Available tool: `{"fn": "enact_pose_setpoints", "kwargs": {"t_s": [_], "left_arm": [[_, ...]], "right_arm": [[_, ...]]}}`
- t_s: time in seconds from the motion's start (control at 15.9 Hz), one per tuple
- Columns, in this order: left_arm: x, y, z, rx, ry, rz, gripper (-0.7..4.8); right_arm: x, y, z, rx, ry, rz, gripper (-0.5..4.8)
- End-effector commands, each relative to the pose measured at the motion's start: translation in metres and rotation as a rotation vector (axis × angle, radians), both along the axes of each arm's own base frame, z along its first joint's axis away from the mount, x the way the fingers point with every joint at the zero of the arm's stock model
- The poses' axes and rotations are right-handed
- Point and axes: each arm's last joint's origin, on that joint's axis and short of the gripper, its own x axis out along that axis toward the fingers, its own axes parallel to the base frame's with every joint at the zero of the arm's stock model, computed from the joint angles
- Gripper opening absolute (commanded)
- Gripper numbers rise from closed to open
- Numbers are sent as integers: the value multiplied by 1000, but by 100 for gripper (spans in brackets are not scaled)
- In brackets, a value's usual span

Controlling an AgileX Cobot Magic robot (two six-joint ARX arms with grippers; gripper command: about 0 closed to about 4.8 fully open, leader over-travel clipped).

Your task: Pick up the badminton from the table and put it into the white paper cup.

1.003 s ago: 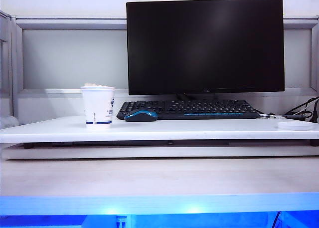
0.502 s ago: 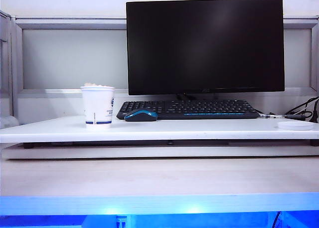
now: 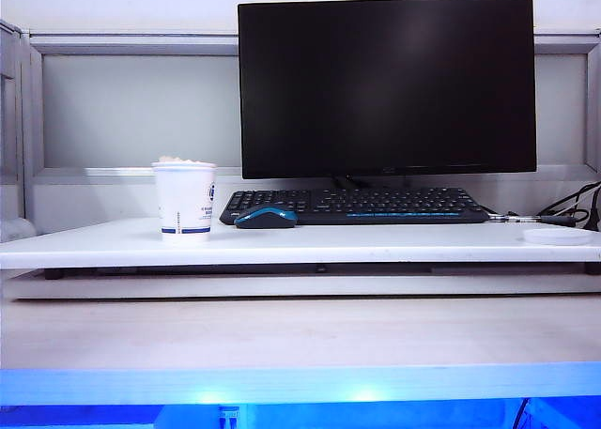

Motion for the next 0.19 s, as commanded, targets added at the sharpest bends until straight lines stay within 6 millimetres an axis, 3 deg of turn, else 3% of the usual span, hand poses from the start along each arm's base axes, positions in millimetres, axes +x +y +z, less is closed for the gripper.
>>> {"fn": "enact_pose_setpoints", "kwargs": {"t_s": [0.06,0.19], "left_arm": [[0,0,-3,-4,25,-2,-5],[0,0,-3,-4,25,-2,-6]], "right_arm": [[0,0,-1,-2,6,-6,-7],[0,0,-1,-2,7,-5,-7]]}}
